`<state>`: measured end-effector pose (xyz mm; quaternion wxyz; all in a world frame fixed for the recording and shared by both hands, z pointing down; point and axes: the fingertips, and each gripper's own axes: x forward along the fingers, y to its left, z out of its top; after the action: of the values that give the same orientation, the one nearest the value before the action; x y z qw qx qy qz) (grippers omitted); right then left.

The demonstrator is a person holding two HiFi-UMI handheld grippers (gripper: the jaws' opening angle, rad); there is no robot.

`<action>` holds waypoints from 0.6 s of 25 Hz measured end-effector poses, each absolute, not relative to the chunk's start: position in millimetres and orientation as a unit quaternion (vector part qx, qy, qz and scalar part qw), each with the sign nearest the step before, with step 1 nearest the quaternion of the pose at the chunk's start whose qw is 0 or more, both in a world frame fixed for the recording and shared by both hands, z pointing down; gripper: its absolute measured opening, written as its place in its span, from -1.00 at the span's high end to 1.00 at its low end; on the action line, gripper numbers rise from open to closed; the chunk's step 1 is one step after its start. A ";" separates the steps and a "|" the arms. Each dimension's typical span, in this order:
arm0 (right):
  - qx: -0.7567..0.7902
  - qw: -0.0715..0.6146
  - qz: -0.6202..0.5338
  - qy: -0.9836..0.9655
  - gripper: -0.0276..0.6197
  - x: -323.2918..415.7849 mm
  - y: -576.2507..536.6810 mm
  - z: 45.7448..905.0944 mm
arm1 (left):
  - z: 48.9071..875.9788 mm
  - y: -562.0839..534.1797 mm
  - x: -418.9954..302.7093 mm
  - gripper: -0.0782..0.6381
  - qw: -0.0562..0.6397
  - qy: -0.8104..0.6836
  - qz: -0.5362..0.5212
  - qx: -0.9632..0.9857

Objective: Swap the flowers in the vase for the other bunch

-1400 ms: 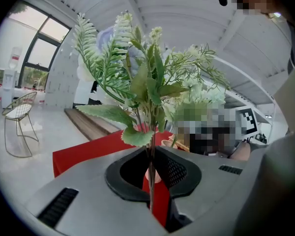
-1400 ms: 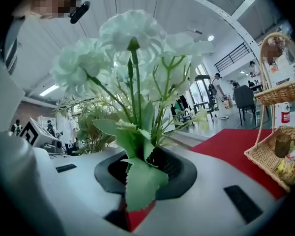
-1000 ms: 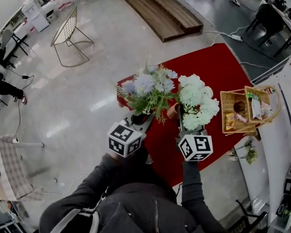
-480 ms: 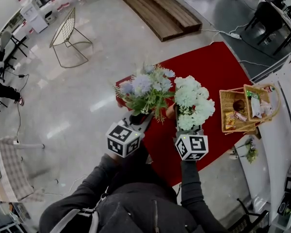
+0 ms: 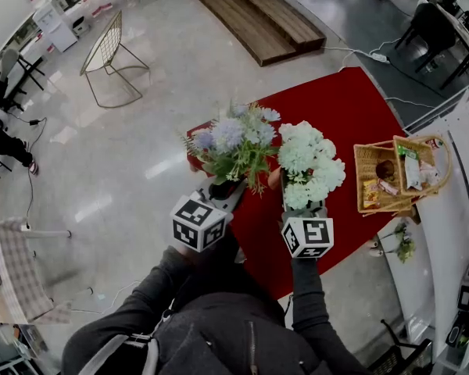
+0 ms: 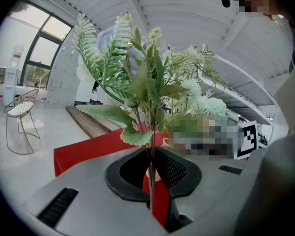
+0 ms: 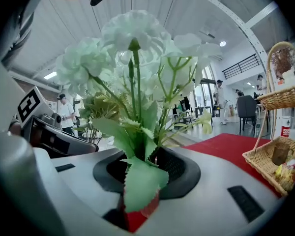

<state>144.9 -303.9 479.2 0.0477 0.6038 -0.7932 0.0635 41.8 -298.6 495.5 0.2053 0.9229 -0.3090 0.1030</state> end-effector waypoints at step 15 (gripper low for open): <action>0.589 0.079 0.047 -0.803 0.16 134.3 -298.0 481.9 | 493.9 -296.5 41.1 0.65 0.204 -0.306 0.104 0.924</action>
<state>134.3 -298.0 481.9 0.0785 0.5889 -0.8030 0.0468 41.1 -296.5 493.9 0.2041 0.9242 -0.3057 0.1038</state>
